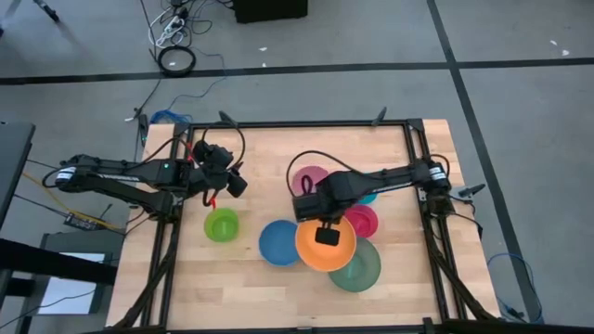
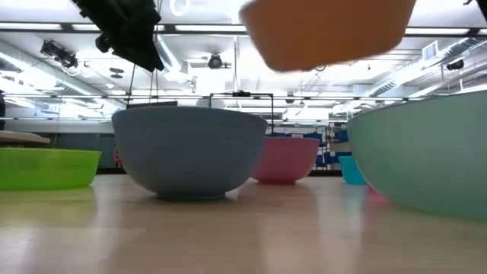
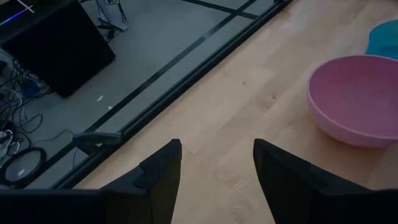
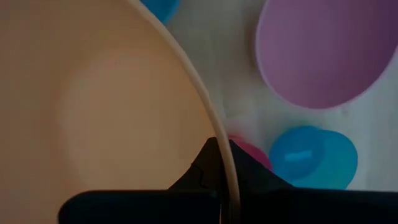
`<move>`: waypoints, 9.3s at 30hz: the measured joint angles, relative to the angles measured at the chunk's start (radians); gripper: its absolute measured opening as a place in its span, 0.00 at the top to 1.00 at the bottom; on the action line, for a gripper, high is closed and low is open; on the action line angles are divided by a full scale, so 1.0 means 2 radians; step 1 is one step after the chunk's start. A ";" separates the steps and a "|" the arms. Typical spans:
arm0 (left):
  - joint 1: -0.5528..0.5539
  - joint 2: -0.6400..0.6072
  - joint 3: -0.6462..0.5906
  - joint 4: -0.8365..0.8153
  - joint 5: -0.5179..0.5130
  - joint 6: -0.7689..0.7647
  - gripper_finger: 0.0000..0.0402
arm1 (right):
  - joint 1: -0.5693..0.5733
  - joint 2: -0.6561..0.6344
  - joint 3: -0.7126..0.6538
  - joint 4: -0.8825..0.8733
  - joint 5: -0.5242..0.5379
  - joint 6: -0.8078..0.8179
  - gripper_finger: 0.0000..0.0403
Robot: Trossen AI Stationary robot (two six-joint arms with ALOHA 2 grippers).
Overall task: Nest bowls inside each other
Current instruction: Stack the orange bowl on top of the dark green bowl, then stack the pink bowl on top of the orange bowl, then stack the light blue bowl on top of the pink bowl
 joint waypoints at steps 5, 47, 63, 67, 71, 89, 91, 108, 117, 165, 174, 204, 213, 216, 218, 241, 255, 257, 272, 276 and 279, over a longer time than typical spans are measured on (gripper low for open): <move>0.000 0.000 0.000 0.000 0.000 -0.002 0.48 | 0.016 -0.046 -0.053 0.000 -0.001 0.027 1.00; 0.000 0.000 0.000 0.091 0.004 0.014 0.48 | 0.080 -0.383 -0.621 0.483 -0.031 0.197 0.58; 0.000 0.000 0.000 0.118 0.003 0.028 0.48 | -0.113 -0.368 -0.604 0.629 0.021 -0.073 0.53; 0.000 0.000 0.000 0.118 0.004 0.028 0.48 | -0.137 -0.298 -0.560 0.625 -0.012 -0.115 0.51; 0.000 0.000 0.000 0.118 0.003 0.028 0.48 | -0.140 -0.225 -0.486 0.582 -0.036 -0.147 0.50; 0.000 0.000 0.000 0.108 0.003 0.028 0.48 | -0.125 -0.040 -0.317 0.402 -0.064 -0.168 0.49; 0.000 0.000 0.000 0.104 0.004 0.028 0.48 | -0.125 -0.028 -0.317 0.405 -0.051 -0.168 0.49; 0.000 0.000 0.000 0.104 0.003 0.028 0.48 | -0.128 -0.088 -0.318 0.374 -0.020 -0.194 0.98; 0.000 0.000 0.000 0.100 0.004 0.027 0.48 | -0.027 -0.236 -0.317 0.255 -0.077 -0.090 1.00; -0.068 0.145 0.000 0.103 0.267 -0.224 0.50 | 0.189 -0.256 -0.321 0.287 0.165 0.134 0.67; -0.119 0.236 0.000 0.180 0.251 -0.306 0.58 | 0.212 -0.256 -0.321 0.287 0.130 0.135 0.62; -0.153 0.302 0.014 0.267 0.226 -0.393 0.60 | 0.319 -0.256 -0.321 0.285 0.156 0.173 0.60; -0.158 0.301 0.107 0.126 0.210 -0.357 0.60 | 0.319 -0.256 -0.321 0.281 0.171 0.173 0.60; -0.157 0.302 0.124 0.045 0.192 -0.357 0.60 | 0.319 -0.256 -0.321 0.281 0.174 0.173 0.60; -0.157 0.302 0.127 0.036 0.191 -0.355 0.60 | 0.319 -0.256 -0.321 0.281 0.174 0.173 0.60; -0.156 0.447 0.124 0.141 0.230 -0.363 0.77 | 0.318 -0.256 -0.321 0.280 0.178 0.172 0.61; -0.144 0.358 0.125 0.387 0.159 -0.172 0.95 | 0.333 -0.256 -0.321 0.266 0.182 0.174 0.62; -0.143 0.353 0.133 0.412 0.159 -0.147 0.95 | 0.343 -0.256 -0.321 0.256 0.198 0.189 0.62; -0.142 0.434 0.227 0.416 0.166 -0.139 0.95 | 0.474 -0.257 -0.321 0.124 0.470 0.393 0.62; -0.139 0.473 0.268 0.424 0.164 -0.143 0.95 | 0.472 -0.257 -0.321 0.119 0.467 0.396 0.62; -0.137 0.503 0.297 0.418 0.164 -0.143 0.95 | 0.472 -0.257 -0.321 0.119 0.468 0.396 0.62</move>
